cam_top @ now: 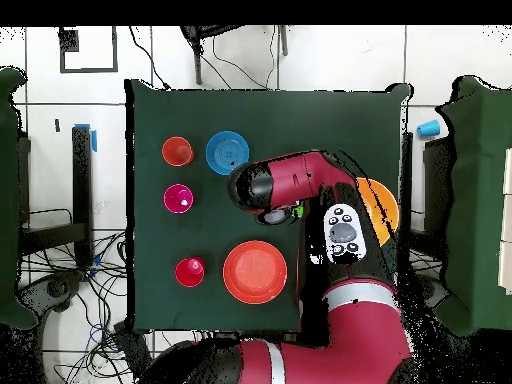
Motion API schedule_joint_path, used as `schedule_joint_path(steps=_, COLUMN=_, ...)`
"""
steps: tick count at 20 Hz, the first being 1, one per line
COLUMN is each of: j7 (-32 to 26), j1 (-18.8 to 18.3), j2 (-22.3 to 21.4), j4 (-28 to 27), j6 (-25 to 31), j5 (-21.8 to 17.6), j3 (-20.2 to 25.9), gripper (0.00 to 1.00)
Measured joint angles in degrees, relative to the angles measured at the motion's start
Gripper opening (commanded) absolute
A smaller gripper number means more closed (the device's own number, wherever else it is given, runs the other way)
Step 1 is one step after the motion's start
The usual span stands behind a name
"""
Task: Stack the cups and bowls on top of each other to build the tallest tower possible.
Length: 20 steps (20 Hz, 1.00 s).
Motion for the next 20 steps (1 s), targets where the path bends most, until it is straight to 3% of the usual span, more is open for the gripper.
schedule_joint_path(steps=20, j7=0.0, j1=0.56, j2=0.15, j4=-1.56, j6=4.16, j5=-1.37, j3=0.01, gripper=0.0)
